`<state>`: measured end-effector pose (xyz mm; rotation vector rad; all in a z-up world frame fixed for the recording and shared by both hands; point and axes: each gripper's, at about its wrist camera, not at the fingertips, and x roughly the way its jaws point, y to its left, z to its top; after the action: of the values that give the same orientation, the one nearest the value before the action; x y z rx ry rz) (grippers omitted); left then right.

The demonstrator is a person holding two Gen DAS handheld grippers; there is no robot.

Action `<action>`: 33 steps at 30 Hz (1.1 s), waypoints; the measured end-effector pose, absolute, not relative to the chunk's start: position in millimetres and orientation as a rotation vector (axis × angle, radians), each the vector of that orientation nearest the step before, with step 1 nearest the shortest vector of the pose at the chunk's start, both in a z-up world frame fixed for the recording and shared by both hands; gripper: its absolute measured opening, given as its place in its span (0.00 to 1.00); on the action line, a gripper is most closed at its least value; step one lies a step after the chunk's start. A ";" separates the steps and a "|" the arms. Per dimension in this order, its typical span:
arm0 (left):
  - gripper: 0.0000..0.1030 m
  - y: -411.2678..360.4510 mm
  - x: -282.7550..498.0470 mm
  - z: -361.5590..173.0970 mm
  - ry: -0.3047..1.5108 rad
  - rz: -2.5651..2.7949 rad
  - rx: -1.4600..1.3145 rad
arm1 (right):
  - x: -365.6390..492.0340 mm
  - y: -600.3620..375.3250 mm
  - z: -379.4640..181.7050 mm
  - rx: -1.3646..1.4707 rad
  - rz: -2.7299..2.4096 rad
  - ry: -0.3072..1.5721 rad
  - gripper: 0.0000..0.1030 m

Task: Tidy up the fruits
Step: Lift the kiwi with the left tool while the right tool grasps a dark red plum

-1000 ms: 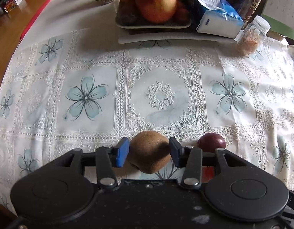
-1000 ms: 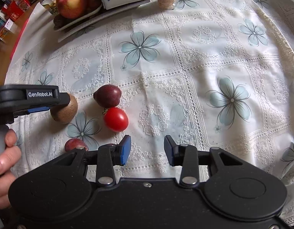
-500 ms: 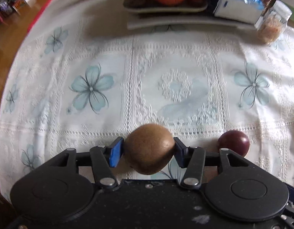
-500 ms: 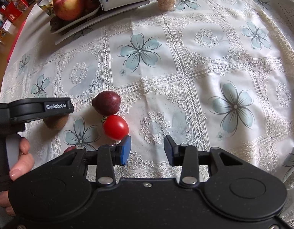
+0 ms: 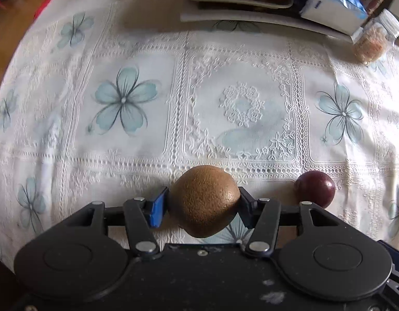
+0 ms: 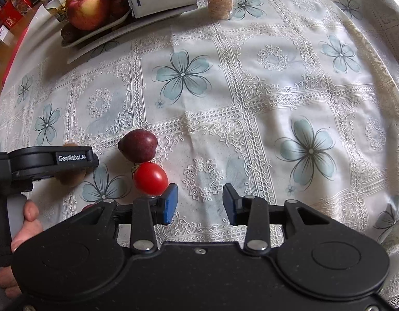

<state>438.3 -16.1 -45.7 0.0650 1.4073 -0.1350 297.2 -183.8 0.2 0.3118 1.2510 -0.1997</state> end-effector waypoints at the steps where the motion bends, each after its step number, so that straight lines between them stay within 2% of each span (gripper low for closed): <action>1: 0.55 -12.9 438.7 -44.4 1.412 -0.133 0.053 | 298.2 -182.2 1.0 0.310 -0.200 1.252 0.46; 19: 0.55 49.2 440.1 3.8 1.355 -0.032 -0.027 | 339.8 -139.7 19.6 0.255 -0.203 1.223 0.46; 33: 0.55 56.7 438.0 16.4 1.356 -0.043 -0.068 | 371.7 -128.1 -13.4 0.264 -0.238 1.278 0.46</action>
<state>438.0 56.7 16.4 -0.0679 1.3563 -0.0428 371.7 -128.1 -13.4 0.2638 1.2776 -0.2380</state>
